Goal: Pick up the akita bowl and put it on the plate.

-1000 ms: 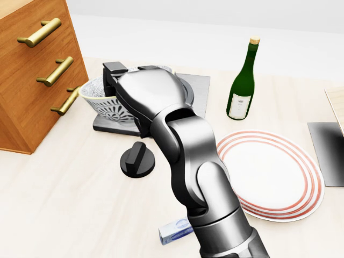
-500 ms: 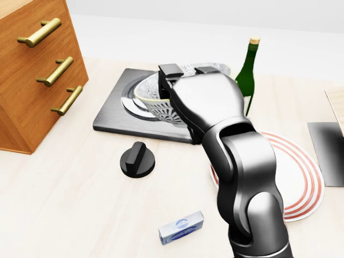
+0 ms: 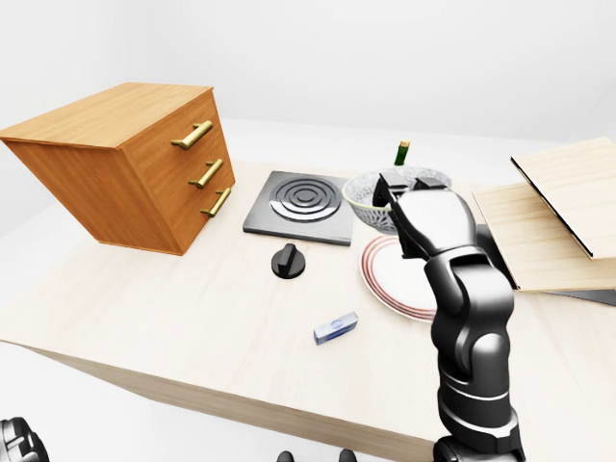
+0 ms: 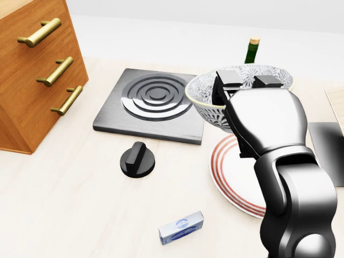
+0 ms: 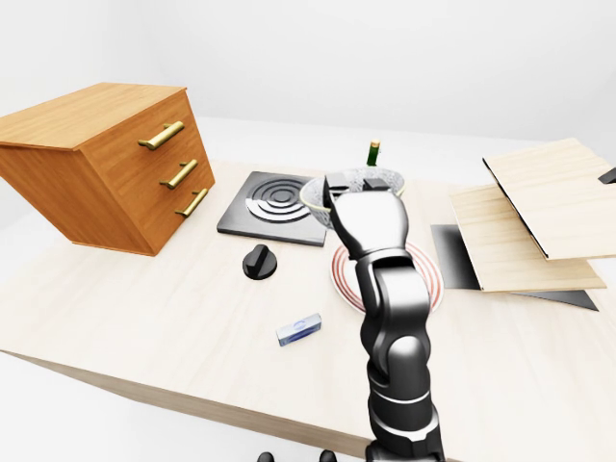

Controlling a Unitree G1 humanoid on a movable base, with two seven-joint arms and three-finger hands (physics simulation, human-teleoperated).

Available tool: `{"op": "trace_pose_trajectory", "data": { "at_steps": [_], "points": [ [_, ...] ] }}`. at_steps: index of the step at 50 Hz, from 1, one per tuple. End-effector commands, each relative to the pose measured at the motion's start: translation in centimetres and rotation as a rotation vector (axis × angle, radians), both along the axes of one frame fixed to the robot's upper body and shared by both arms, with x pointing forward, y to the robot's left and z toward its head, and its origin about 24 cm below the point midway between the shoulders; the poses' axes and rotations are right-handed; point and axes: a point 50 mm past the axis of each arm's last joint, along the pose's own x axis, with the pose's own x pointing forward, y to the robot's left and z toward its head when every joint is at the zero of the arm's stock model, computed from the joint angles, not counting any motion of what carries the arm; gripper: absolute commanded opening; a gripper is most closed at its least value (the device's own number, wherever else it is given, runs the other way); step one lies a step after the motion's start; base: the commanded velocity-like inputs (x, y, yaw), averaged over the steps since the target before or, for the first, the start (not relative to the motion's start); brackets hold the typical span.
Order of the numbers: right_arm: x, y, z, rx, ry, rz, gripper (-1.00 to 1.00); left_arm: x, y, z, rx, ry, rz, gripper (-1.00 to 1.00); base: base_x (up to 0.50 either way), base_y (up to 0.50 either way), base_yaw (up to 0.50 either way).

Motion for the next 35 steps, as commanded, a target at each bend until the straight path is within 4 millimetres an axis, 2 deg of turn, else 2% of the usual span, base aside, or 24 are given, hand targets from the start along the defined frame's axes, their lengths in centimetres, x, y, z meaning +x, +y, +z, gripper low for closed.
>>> {"op": "trace_pose_trajectory", "data": {
  "at_steps": [1, 13, 17, 24, 35],
  "points": [
    [-0.5, -1.4, -0.4, 0.010, 0.008, -0.030, -1.00, -0.1, -0.1, 0.0, 0.003, -0.003, -0.003, 0.98, 0.00, 0.00, 0.00],
    [-0.1, -3.2, -2.1, 0.019, 0.091, -0.061, -1.00, -0.2, -0.1, 0.0, 0.007, -0.003, -0.003, 0.98, 0.00, 0.00, 0.00],
    [0.4, -3.7, -3.2, 0.040, 0.113, -0.061, -1.00, -0.3, -0.2, 0.0, 0.012, -0.004, -0.007, 0.98, 0.00, 0.00, 0.00],
    [1.3, -4.9, -3.7, 0.067, 0.069, -0.078, -1.00, -0.3, -0.2, -0.1, 0.013, -0.002, -0.012, 0.98, 0.00, 0.00, 0.00],
    [1.8, -5.4, -4.5, 0.097, 0.021, -0.082, -1.00, -0.3, -0.2, -0.1, 0.012, 0.000, -0.011, 0.97, 0.00, 0.00, 0.00]
  ]
}}
